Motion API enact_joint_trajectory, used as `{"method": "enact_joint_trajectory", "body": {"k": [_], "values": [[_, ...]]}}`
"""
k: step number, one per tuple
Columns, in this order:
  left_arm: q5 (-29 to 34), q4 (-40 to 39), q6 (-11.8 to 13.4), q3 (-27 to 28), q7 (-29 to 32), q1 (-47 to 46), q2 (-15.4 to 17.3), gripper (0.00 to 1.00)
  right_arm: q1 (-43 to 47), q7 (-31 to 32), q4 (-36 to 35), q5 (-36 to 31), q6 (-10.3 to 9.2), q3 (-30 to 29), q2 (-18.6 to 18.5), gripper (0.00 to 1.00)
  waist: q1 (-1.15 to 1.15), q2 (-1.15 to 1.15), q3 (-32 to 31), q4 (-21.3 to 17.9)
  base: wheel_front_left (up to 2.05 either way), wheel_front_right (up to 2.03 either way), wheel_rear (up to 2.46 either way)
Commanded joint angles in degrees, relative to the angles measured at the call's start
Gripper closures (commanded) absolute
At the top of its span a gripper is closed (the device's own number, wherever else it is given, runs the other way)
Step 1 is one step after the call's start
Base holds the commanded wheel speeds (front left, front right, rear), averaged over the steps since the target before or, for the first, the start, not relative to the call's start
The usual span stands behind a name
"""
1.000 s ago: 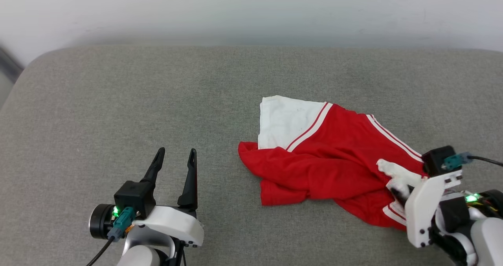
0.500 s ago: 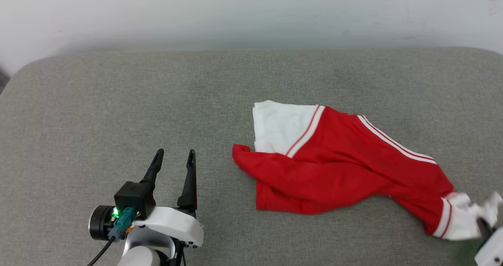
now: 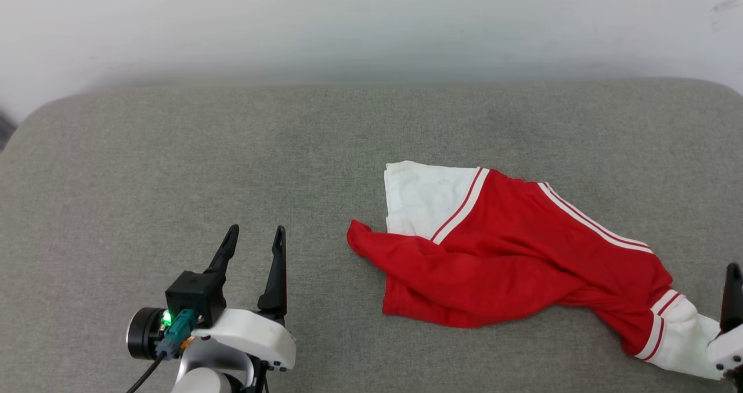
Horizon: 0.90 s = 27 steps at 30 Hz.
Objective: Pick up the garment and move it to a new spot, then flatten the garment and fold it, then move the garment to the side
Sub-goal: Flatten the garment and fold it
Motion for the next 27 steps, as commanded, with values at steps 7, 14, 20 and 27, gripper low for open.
{"method": "enact_joint_trajectory", "body": {"k": [7, 14, 20, 27], "values": [[-0.87, 0.53, 0.74, 0.0, 0.51, 1.98, 0.35, 0.0, 0.47, -8.01, -8.43, -7.07, -0.02, 8.07, 0.38, 0.0, 0.0, 0.0, -2.49, 1.16, 0.0, 0.0, 0.0], [-1.24, 1.1, 1.61, 0.3, 1.12, 4.02, 1.3, 0.0, 4.81, -8.73, -13.59, -8.38, -0.02, 18.12, 0.94, 0.0, 0.0, 0.0, -4.7, 1.27, 0.0, 0.0, 0.0], [-1.28, 1.38, 2.03, 0.32, 1.97, 5.11, 2.03, 0.0, 8.59, -7.4, -17.39, -7.74, -0.02, 23.58, 1.05, 0.0, 0.0, 0.0, -5.67, 0.96, 0.0, 0.0, 0.0], [-0.47, 1.69, 1.39, -0.47, 3.23, 0.01, 2.19, 0.0, 10.45, -5.45, -21.48, -6.26, -0.02, 26.01, 1.05, 0.0, 0.0, 0.0, -5.03, 0.19, 0.0, 0.0, 0.0]]}}
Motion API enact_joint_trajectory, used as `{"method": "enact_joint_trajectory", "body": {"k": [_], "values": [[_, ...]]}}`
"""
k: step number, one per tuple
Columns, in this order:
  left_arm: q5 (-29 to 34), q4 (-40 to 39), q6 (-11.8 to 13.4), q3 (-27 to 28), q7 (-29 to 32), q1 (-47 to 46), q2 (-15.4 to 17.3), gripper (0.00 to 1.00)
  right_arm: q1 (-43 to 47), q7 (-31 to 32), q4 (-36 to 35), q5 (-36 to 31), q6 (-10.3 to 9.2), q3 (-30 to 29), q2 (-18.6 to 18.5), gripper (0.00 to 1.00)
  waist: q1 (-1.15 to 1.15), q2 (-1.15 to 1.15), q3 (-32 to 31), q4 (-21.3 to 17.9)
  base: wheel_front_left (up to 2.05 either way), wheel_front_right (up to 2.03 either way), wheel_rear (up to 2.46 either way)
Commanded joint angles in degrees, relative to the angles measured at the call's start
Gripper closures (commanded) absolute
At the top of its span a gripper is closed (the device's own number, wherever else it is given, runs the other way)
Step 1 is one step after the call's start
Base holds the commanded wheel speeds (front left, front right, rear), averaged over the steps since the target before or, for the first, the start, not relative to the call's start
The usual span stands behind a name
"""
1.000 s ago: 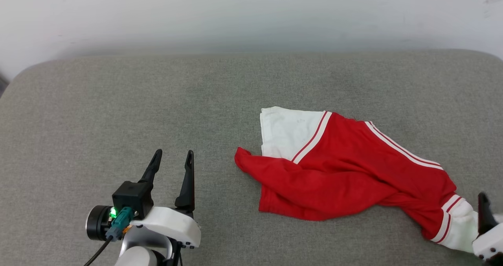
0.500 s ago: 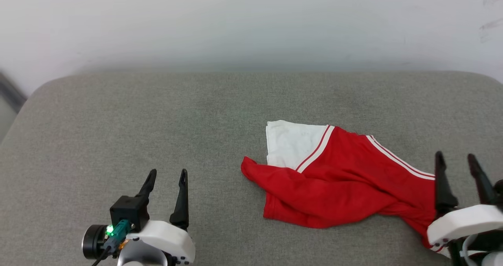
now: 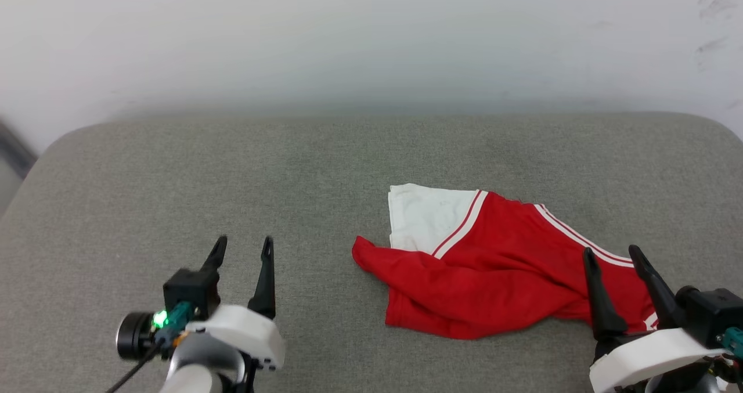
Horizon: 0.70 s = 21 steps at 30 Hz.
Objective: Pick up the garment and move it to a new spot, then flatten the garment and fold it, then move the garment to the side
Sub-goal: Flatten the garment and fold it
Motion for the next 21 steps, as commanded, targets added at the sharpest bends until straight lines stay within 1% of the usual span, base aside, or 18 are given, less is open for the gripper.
{"method": "enact_joint_trajectory", "body": {"k": [1, 5, 11, 15, 18, 19, 20, 21], "values": [[0.44, -0.23, -0.7, -0.39, 0.8, -3.71, -0.28, 0.0, -0.08, 0.19, -1.28, 0.29, -0.02, 0.56, 0.15, 0.0, 0.0, 0.0, 1.04, -0.53, 0.0, 0.0, 0.0], [1.62, 0.7, -3.05, -2.46, 3.36, -12.29, -1.16, 0.0, -1.76, 0.18, -3.18, 0.95, -0.02, 1.1, 0.15, 0.0, 0.0, 0.0, 3.93, -1.95, 0.0, 0.0, 0.0], [2.38, 4.53, -9.1, -6.93, 9.78, -26.13, -3.0, 0.0, -4.82, -0.61, -4.71, 1.94, -0.02, 1.85, 0.15, 0.0, 0.0, 0.0, 9.64, -4.78, 0.0, 0.0, 0.0], [1.19, 9.8, -13.12, -9.29, 16.81, -33.55, -4.07, 0.0, -6.35, -1.37, -5.19, 2.25, -0.02, 1.88, 0.16, 0.0, 0.0, 0.0, 12.99, -6.13, 0.0, 0.0, 0.0], [0.07, 14.77, -15.88, -10.89, 23.02, -37.47, -4.45, 0.0, -7.44, -1.69, -5.0, 2.35, -0.02, 2.07, 0.15, 0.0, 0.0, 0.0, 15.0, -7.04, 0.0, 0.0, 0.0], [-0.29, 16.65, -16.66, -11.64, 25.35, -38.37, -4.48, 0.0, -7.79, -1.95, -4.9, 2.42, -0.02, 2.19, 0.15, 0.0, 0.0, 0.0, 15.57, -7.33, 0.0, 0.0, 0.0], [-0.29, 16.65, -16.66, -11.64, 25.35, -38.37, -4.48, 0.0, -7.79, -1.95, -4.9, 2.42, -0.02, 2.19, 0.15, 0.0, 0.0, 0.0, 15.57, -7.33, 0.0, 0.0, 0.0], [-0.49, 18.19, -17.39, -12.35, 27.13, -39.19, -4.42, 0.0, -7.91, -1.92, -4.48, 2.67, -0.02, 2.22, 0.15, 0.0, 0.0, 0.0, 16.04, -7.61, 0.0, 0.0, 0.0]]}}
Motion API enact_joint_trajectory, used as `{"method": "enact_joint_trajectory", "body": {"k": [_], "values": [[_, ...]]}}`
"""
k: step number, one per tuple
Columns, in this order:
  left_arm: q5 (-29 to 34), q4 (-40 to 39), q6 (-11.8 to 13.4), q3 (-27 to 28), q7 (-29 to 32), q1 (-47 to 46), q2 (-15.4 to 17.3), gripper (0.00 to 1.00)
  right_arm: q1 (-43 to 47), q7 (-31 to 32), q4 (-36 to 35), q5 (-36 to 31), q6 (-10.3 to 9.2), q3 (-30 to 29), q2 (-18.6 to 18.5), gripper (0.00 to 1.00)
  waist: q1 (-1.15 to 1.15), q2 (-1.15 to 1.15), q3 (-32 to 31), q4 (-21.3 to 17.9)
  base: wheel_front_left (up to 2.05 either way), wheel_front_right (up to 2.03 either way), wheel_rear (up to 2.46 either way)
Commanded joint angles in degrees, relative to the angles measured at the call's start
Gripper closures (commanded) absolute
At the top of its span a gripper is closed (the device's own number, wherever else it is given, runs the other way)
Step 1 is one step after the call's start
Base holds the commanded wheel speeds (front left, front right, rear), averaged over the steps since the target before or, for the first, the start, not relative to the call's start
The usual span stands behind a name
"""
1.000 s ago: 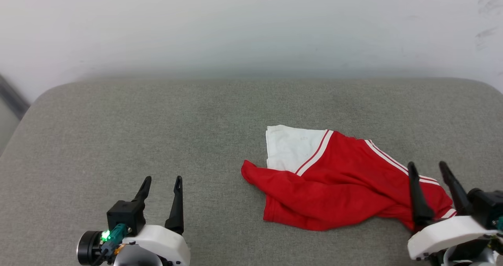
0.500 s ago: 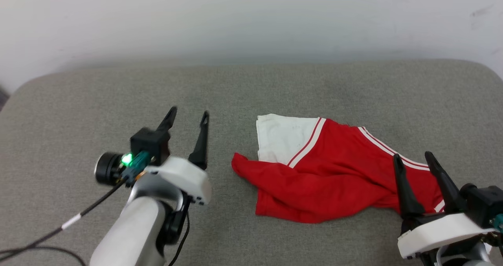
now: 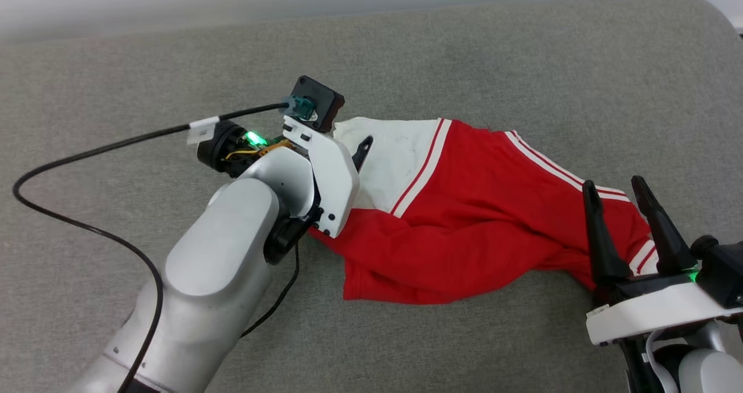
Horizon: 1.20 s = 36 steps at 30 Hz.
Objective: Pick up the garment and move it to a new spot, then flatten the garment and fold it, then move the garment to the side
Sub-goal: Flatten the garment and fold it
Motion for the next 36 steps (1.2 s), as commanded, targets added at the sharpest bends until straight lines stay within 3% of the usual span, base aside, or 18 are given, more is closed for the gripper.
{"method": "enact_joint_trajectory", "body": {"k": [1, 10, 13, 14, 15, 16, 24, 30, 36], "values": [[-0.63, 1.36, -0.61, -0.38, 1.46, -0.9, -0.09, 0.0, -0.71, -0.29, 0.41, 0.26, -0.02, 0.19, 0.16, 0.0, 0.0, 0.0, 1.73, -1.44, 0.0, 0.0, 0.0], [-5.15, 13.68, -3.21, -7.24, 18.37, -2.19, 0.09, 0.0, -2.09, -1.63, 3.03, 1.61, -0.02, 1.23, 0.15, 0.0, 0.0, 0.0, 3.3, -2.82, 0.0, 0.0, 0.0], [-6.53, 15.21, -3.39, -8.63, 21.1, -1.43, -0.01, 0.0, -2.21, -1.79, 3.41, 1.7, -0.02, 1.39, 0.15, 0.0, 0.0, 0.0, 3.31, -3.0, 0.0, 0.0, 0.0], [-7.02, 15.47, -3.46, -9.06, 21.43, -1.49, -0.06, 0.5, -2.3, -1.92, 3.55, 1.78, -0.02, 1.48, 0.15, 0.0, 0.0, 0.0, 3.31, -3.09, 0.0, 0.0, 0.0], [-7.22, 15.61, -3.49, -9.36, 21.09, -1.55, -0.05, 0.85, -2.23, -1.96, 3.63, 1.86, -0.02, 1.52, 0.15, 0.0, 0.0, 0.0, 3.3, -3.15, 0.0, 0.0, 0.0], [-7.58, 15.81, -3.47, -9.74, 20.87, -1.62, -0.03, 1.0, -2.14, -2.0, 3.77, 1.91, -0.02, 1.55, 0.15, 0.0, 0.0, 0.0, 3.27, -3.18, 0.0, 0.0, 0.0], [-5.98, 15.14, -2.36, -8.6, 9.32, -3.51, 1.38, 1.0, -1.17, -1.13, 3.86, 0.92, -0.02, 0.57, 0.16, 0.0, 0.0, 0.0, 0.66, -1.89, 0.0, 0.0, 0.0], [-5.16, 10.34, 0.91, -6.57, 0.9, -0.05, 4.7, 1.0, 0.23, 0.51, 2.95, 0.26, -0.02, -0.17, 0.16, 0.0, 0.0, 0.0, -2.91, 1.1, 0.0, 0.0, 0.0], [-5.78, -0.95, 5.68, -4.58, -1.94, 9.13, 9.88, 1.0, 1.83, 2.25, 1.41, -0.33, -0.02, -0.88, 0.14, 0.0, 0.0, 0.0, -5.39, 4.81, 0.0, 0.0, 0.0]]}}
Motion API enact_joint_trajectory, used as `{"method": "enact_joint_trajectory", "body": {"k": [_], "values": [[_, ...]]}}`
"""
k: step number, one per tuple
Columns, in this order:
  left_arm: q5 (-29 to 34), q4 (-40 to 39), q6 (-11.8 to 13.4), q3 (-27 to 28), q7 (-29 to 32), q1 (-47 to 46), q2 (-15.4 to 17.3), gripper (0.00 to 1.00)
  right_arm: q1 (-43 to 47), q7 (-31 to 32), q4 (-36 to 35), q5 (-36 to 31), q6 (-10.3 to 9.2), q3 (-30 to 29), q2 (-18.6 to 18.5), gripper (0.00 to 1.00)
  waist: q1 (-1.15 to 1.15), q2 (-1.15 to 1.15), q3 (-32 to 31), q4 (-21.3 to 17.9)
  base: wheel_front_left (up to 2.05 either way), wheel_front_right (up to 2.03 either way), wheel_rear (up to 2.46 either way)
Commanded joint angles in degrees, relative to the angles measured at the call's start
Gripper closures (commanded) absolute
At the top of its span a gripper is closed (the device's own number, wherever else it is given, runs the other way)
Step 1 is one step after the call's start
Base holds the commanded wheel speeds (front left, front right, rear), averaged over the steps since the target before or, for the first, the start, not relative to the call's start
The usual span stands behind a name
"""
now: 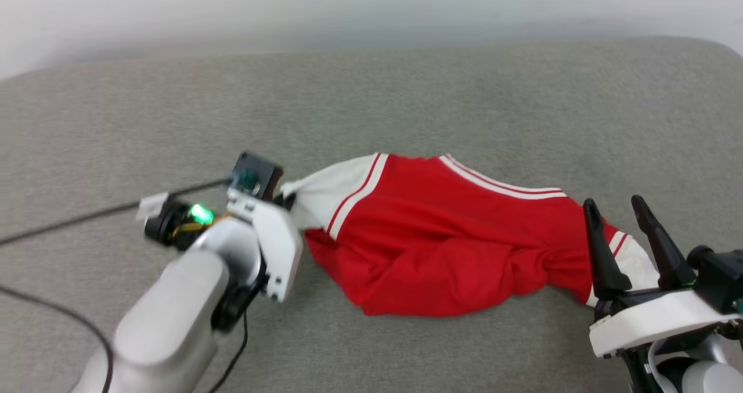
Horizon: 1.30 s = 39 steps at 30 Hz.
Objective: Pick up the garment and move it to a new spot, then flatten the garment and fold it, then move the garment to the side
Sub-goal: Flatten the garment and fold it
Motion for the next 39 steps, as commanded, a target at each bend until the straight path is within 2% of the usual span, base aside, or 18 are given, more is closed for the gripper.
{"method": "enact_joint_trajectory", "body": {"k": [1, 6, 9, 13, 14, 15, 16, 17, 22, 26, 29, 33, 35, 39], "values": [[-0.5, -2.66, 1.62, 0.59, -0.29, 3.59, 1.45, 1.0, 0.66, 0.26, -0.5, -0.22, -0.02, 0.11, 0.11, 0.0, 0.0, 0.0, -1.66, 1.99, 0.0, 0.0, 0.0], [-3.39, -12.8, 7.96, 2.47, -0.39, 16.99, 4.2, 1.0, 1.94, 1.36, -1.19, -0.4, -0.02, -0.17, 0.11, 0.0, 0.0, 0.0, -3.21, 3.53, 0.0, 0.0, 0.0], [-6.73, -16.18, 10.95, 3.25, -0.2, 25.56, 4.03, 1.0, 2.74, 1.85, -1.58, -0.62, -0.02, -0.18, 0.11, 0.0, 0.0, 0.0, -4.27, 4.08, 0.0, 0.0, 0.0], [-10.43, -17.45, 13.09, 3.43, -0.8, 33.24, 2.05, 1.0, 3.54, 2.72, -2.01, -0.95, -0.02, 0.04, 0.11, 0.0, 0.0, 0.0, -5.25, 4.34, 0.0, 0.0, 0.0], [-11.05, -17.31, 13.29, 3.27, -1.06, 34.49, 1.64, 0.96, 3.76, 2.92, -2.15, -0.99, -0.02, 0.0, 0.11, 0.0, 0.0, 0.0, -5.47, 4.41, 0.0, 0.0, 0.0], [-11.59, -16.98, 13.46, 3.27, -1.26, 35.5, 1.1, 0.84, 4.0, 3.21, -2.24, -1.19, -0.02, 0.07, 0.11, 0.0, 0.0, 0.0, -5.71, 4.46, 0.0, 0.0, 0.0], [-11.67, -16.69, 13.65, 3.33, -1.78, 35.97, 0.81, 0.27, 4.14, 3.33, -2.33, -1.3, -0.02, 0.05, 0.11, 0.0, 0.0, 0.0, -5.9, 4.51, 0.0, 0.0, 0.0], [-11.63, -16.46, 13.91, 3.57, -2.58, 36.16, 0.4, 0.0, 4.2, 3.55, -2.42, -1.38, -0.02, 0.02, 0.11, 0.0, 0.0, 0.0, -6.12, 4.58, 0.0, 0.0, 0.0], [-8.74, -17.51, 15.26, 5.5, -9.62, 33.97, -0.2, 0.0, 5.1, 4.41, -3.01, -1.75, -0.02, 0.08, 0.11, 0.0, 0.0, 0.0, -7.2, 4.72, 0.0, 0.0, 0.0], [-5.94, -19.05, 16.54, 7.08, -14.85, 32.45, 0.58, 0.0, 5.36, 4.9, -3.3, -1.83, -0.02, -0.01, 0.11, 0.0, 0.0, 0.0, -8.0, 4.75, 0.0, 0.0, 0.0], [-4.56, -20.63, 17.36, 8.43, -16.41, 30.99, 2.22, 0.0, 5.7, 5.06, -3.44, -1.67, -0.02, -0.23, 0.11, 0.0, 0.0, 0.0, -8.4, 4.69, 0.0, 0.0, 0.0], [-3.54, -22.27, 17.4, 9.65, -14.81, 28.66, 5.42, 0.0, 5.57, 5.02, -4.04, -1.75, -0.02, -0.45, 0.11, 0.0, 0.0, 0.0, -7.76, 4.55, 0.0, 0.0, 0.0], [-3.7, -22.77, 16.36, 9.45, -12.37, 27.14, 7.15, 0.0, 4.9, 4.88, -4.49, -1.96, -0.02, -0.64, 0.11, 0.0, 0.0, 0.0, -6.85, 4.35, 0.0, 0.0, 0.0], [-5.32, -22.4, 12.73, 8.08, -5.23, 24.09, 10.12, 0.0, 3.45, 4.8, -5.21, -2.5, -0.02, -0.72, 0.11, 0.0, 0.0, 0.0, -4.1, 3.61, 0.0, 0.0, 0.0]]}}
